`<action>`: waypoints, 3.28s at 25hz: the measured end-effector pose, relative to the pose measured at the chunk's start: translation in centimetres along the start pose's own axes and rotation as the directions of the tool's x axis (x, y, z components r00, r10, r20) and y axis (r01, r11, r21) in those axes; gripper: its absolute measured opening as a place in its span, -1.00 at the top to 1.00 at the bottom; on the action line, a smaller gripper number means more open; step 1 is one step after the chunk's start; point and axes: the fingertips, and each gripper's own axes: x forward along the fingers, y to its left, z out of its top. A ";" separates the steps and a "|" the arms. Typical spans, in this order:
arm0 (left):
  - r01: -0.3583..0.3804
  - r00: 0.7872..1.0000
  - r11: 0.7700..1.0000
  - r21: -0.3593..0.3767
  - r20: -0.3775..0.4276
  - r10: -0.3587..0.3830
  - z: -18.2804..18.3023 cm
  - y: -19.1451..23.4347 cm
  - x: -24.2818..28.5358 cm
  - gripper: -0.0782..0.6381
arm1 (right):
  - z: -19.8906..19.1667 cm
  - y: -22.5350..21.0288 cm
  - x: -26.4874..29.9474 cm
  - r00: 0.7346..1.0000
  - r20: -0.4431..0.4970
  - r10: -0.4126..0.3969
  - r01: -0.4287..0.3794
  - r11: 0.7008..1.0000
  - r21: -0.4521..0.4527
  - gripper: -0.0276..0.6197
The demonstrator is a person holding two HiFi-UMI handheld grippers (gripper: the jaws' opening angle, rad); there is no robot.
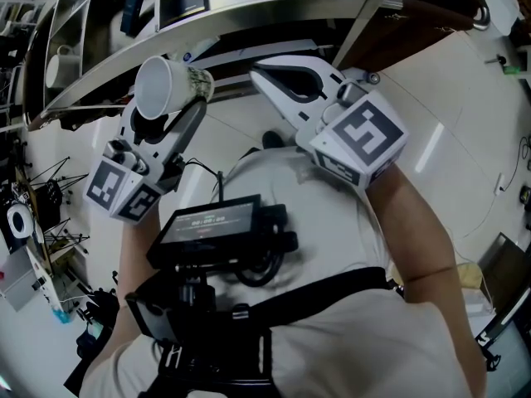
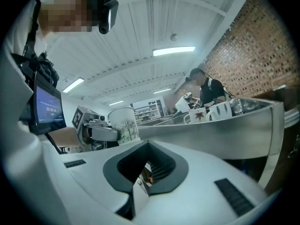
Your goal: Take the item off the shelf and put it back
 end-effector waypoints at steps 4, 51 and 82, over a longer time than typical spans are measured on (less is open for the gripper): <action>-0.006 1.000 1.000 0.008 -0.002 0.006 -0.1 0.1 0.0 -0.05 | 0.0 -0.1 0.0 1.000 0.001 -0.004 0.004 1.000 0.001 0.89; -0.478 0.870 0.878 0.017 -0.132 0.476 -14.6 9.0 -5.1 -0.06 | -7.7 6.5 8.8 0.908 -0.277 0.316 -0.329 0.944 -0.001 0.89; -0.700 0.696 0.711 0.064 -0.162 0.700 -23.0 28.2 -3.3 -0.07 | -17.6 10.4 14.8 0.800 -0.486 0.351 -0.372 0.927 0.058 0.89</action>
